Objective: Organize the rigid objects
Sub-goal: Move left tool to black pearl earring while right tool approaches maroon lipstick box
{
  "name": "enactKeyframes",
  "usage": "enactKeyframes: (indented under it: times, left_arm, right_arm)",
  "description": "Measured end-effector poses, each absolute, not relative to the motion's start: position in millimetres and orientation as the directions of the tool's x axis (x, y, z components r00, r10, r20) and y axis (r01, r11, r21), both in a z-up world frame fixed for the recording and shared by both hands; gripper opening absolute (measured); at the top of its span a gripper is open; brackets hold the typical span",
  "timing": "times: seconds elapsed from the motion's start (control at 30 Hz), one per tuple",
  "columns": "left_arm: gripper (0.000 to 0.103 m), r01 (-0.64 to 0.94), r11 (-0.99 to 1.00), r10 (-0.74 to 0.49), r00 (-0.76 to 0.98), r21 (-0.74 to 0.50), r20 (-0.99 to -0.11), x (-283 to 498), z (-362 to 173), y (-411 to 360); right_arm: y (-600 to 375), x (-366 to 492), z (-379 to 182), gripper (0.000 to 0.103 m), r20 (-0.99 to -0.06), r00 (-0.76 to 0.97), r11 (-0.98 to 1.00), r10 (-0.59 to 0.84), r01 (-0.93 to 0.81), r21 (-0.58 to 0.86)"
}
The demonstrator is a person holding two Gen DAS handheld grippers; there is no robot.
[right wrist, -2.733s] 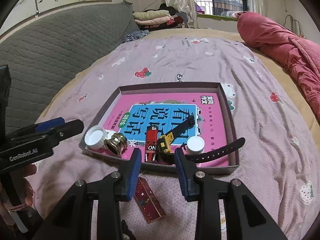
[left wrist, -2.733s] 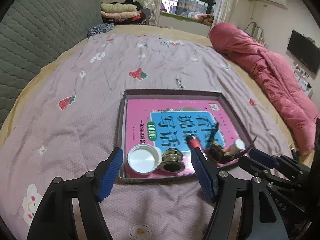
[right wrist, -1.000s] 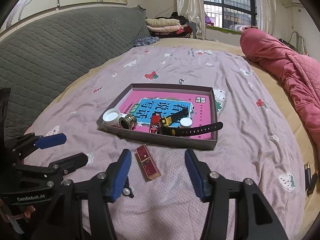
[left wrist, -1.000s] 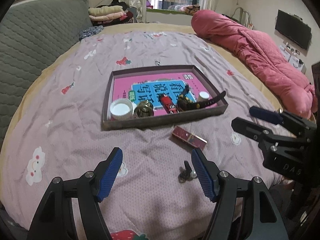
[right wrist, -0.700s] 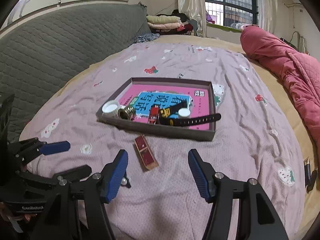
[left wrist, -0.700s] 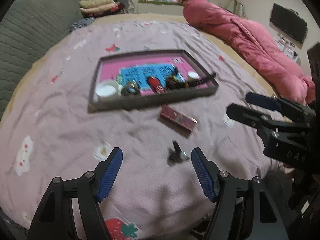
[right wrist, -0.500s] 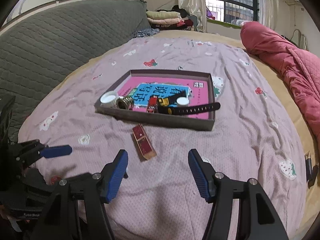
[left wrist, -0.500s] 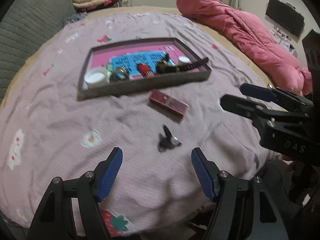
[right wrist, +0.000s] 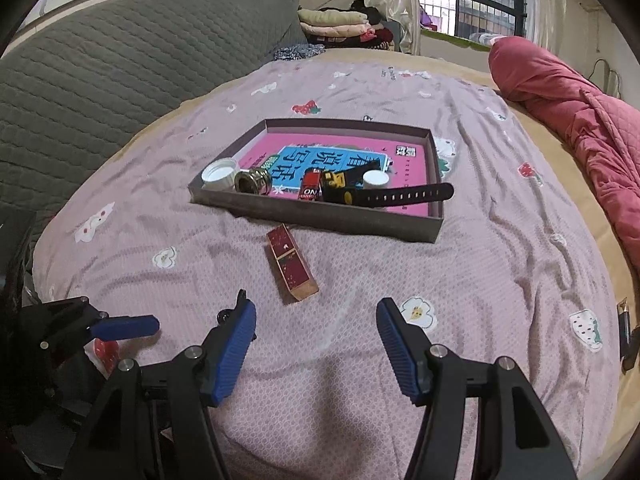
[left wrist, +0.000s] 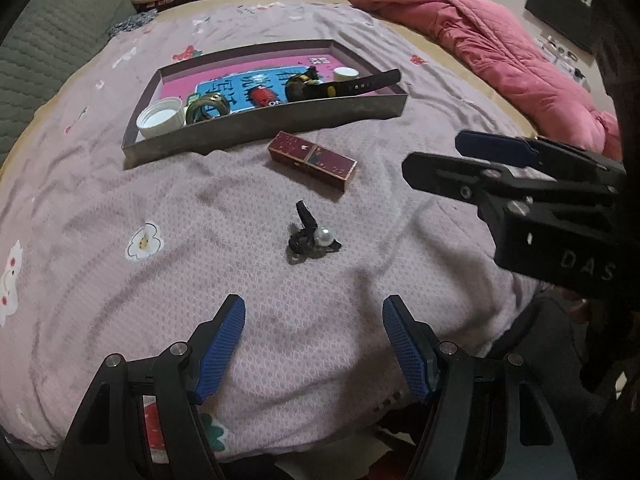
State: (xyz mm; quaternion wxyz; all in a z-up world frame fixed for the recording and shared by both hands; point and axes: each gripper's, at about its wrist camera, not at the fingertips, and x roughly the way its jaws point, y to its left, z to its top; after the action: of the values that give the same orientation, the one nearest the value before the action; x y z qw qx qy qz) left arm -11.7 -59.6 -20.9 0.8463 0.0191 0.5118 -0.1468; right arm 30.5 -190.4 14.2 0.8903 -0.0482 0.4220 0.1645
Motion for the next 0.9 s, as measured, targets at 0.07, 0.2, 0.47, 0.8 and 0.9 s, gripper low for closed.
enactKeyframes:
  times: [0.07, 0.2, 0.47, 0.8, 0.9]
  left_arm:
    - [0.073, 0.261, 0.958, -0.225, 0.434, -0.118, -0.872, -6.2, -25.0, -60.0]
    - [0.073, 0.251, 0.961, -0.219, 0.433, -0.116, -0.874, 6.0, -33.5, -60.8]
    - [0.073, 0.200, 0.965, -0.241, 0.421, -0.170, -0.874, 28.7, -42.7, -58.5]
    - [0.073, 0.151, 0.974, -0.218, 0.429, -0.168, -0.877, 44.9, -49.9, -64.1]
    - [0.073, 0.131, 0.978, -0.206, 0.429, -0.165, -0.879, 48.9, -53.4, -61.9]
  right_arm:
    - [-190.2, 33.6, 10.4, 0.062, -0.774, 0.583, 0.942, 0.247, -0.333, 0.050]
    - [-191.2, 39.9, 5.6, 0.062, -0.780, 0.578, 0.944, 0.241, -0.325, 0.050]
    - [-194.9, 53.5, -2.1, 0.062, -0.785, 0.573, 0.951, 0.236, -0.304, 0.065]
    - [-193.7, 64.2, -5.7, 0.062, -0.787, 0.571, 0.952, 0.234, -0.298, 0.068]
    - [-192.0, 67.6, -7.0, 0.062, -0.789, 0.568, 0.951, 0.233, -0.302, 0.063]
